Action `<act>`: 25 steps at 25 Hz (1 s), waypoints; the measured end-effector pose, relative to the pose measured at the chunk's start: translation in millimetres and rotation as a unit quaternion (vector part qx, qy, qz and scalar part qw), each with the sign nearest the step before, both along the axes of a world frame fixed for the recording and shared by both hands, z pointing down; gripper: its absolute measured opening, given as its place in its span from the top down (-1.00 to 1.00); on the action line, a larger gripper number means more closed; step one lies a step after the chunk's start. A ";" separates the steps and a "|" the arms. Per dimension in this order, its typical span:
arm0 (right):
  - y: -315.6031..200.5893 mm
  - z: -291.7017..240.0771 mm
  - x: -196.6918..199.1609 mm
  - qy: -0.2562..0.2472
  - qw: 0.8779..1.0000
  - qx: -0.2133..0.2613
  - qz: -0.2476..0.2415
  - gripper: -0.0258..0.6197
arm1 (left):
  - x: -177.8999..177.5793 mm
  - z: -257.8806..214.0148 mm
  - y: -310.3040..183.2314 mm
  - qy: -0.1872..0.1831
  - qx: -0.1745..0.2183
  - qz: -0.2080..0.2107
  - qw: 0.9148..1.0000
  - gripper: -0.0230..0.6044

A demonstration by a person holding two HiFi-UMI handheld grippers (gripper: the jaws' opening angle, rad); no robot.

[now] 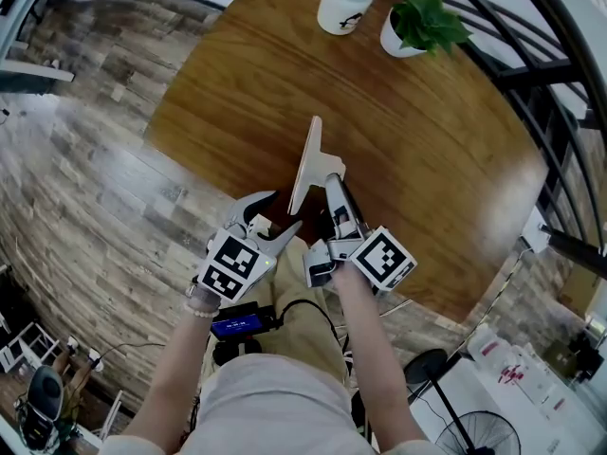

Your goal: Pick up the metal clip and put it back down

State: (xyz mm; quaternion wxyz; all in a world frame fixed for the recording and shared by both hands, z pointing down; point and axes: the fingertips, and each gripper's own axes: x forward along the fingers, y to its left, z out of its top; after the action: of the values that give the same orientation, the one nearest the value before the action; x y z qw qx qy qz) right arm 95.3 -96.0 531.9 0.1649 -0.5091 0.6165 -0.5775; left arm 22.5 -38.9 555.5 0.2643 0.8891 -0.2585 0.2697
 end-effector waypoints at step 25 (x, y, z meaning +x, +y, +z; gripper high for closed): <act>7.1 -50.0 1.8 0.021 0.998 0.059 -0.021 0.76 | 0.9 -50.5 -11.8 -0.014 0.114 0.022 0.993 0.60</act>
State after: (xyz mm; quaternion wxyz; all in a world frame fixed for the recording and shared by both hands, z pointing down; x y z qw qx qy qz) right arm 97.1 -88.9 481.9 0.1692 -0.4979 0.6631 -0.5327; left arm 23.3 -50.7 505.0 0.1517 0.9149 -0.2718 0.2569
